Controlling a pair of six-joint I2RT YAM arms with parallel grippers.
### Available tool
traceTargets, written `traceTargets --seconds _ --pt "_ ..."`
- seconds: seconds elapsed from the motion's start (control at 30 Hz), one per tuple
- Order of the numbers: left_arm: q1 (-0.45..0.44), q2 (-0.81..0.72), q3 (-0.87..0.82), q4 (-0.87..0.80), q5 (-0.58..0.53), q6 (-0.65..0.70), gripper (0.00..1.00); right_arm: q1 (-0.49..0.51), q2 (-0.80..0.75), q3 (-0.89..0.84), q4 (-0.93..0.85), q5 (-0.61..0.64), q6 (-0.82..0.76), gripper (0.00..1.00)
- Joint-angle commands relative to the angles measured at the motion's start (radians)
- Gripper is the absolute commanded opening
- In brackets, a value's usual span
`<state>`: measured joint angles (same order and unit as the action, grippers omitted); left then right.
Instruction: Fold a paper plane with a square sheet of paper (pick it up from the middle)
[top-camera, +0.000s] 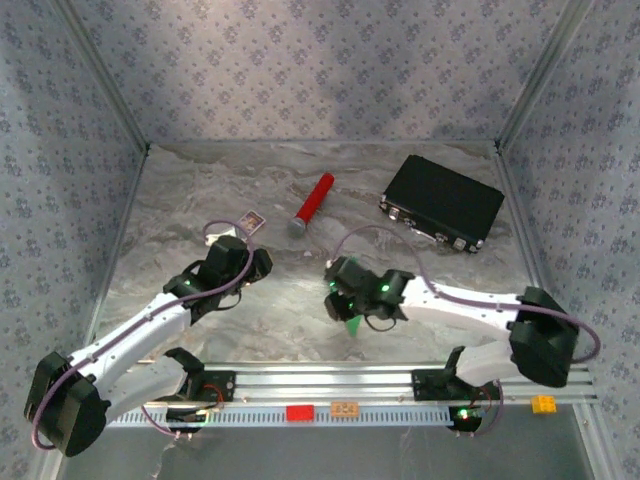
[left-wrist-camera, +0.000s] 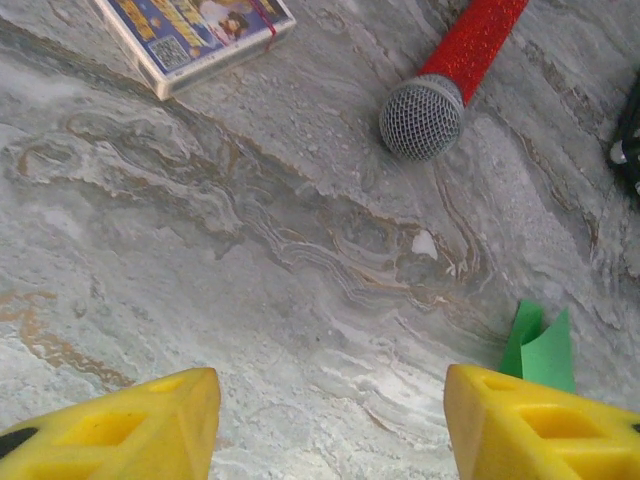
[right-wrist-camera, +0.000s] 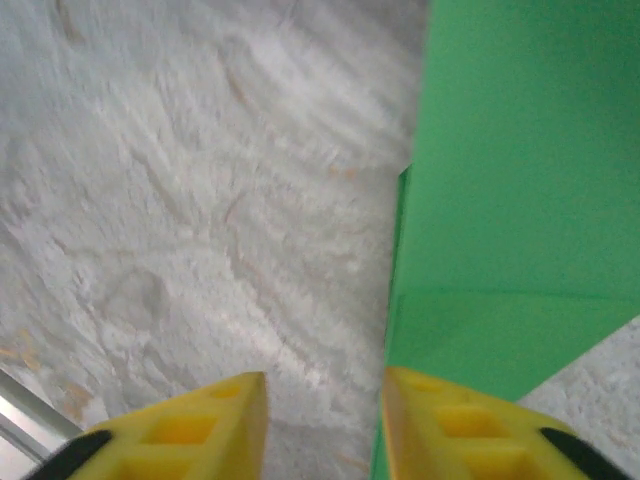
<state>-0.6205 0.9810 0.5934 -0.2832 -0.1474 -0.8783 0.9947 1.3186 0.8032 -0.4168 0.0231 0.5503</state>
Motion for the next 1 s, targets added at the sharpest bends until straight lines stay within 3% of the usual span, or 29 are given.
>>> traceTargets --seconds 0.0,0.1,0.23,0.63,0.97 --pt "0.006 0.024 -0.012 0.045 0.062 0.008 0.56 -0.11 -0.043 -0.107 0.189 -0.244 0.045 0.27" --pt "0.007 0.056 -0.008 0.068 0.101 0.013 0.52 -0.186 -0.048 -0.157 0.249 -0.33 0.065 0.16" --pt "0.007 0.089 -0.001 0.088 0.132 0.016 0.48 -0.236 -0.015 -0.204 0.289 -0.382 0.082 0.1" --pt "0.006 0.151 0.014 0.122 0.189 0.022 0.43 -0.261 0.103 -0.3 0.414 -0.365 0.216 0.09" --pt "0.006 0.179 0.015 0.132 0.219 0.017 0.42 -0.204 0.185 -0.358 0.582 -0.248 0.649 0.09"
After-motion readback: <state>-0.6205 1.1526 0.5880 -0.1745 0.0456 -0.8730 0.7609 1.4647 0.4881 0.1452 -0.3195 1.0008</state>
